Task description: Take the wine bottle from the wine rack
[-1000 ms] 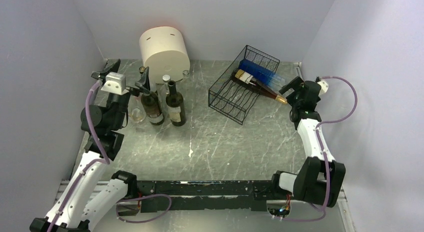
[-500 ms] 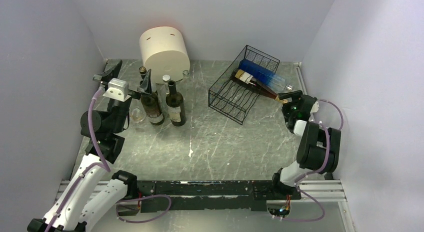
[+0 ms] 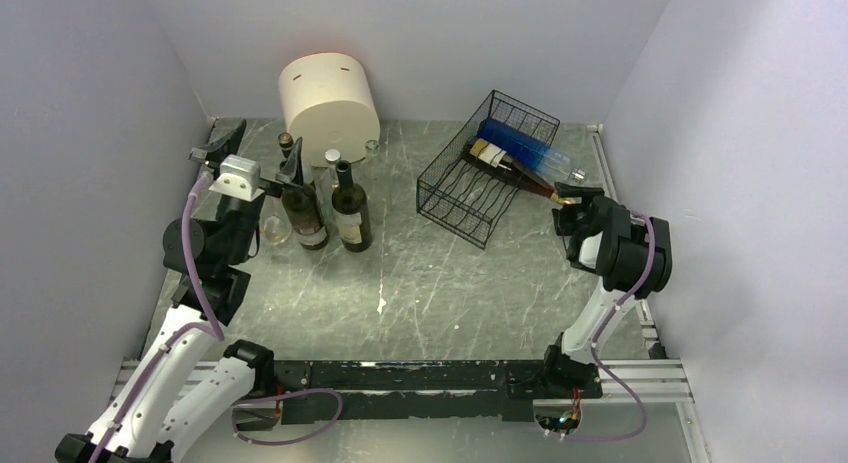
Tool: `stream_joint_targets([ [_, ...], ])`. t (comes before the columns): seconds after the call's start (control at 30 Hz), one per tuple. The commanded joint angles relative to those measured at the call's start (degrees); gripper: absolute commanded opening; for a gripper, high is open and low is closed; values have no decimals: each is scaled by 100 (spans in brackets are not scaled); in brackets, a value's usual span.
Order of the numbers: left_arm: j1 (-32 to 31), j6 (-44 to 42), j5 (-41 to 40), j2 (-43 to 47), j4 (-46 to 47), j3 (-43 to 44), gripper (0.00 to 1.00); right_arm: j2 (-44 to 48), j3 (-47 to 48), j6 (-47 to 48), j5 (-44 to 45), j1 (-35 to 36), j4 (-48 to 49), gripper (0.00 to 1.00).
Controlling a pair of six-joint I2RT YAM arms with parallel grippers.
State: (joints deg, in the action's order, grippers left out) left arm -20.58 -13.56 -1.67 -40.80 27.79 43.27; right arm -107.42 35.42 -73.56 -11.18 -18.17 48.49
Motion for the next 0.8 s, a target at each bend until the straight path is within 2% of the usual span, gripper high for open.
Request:
stream_joint_targets([
  [0.0, -34, -68, 35, -27, 224, -38, 94, -533, 95, -576, 228, 50, 700, 82],
  [0.23, -34, -102, 40, -97, 208, -34, 93, -798, 543, -710, 957, 384, 229, 82],
  [0.47, -33, -111, 44, -167, 198, -29, 93, -1107, 696, -1248, 1873, 712, -113, 81],
  [0.77, -34, -144, 27, -217, 190, -29, 93, -1252, 917, -1758, 2575, 1036, -724, 73],
])
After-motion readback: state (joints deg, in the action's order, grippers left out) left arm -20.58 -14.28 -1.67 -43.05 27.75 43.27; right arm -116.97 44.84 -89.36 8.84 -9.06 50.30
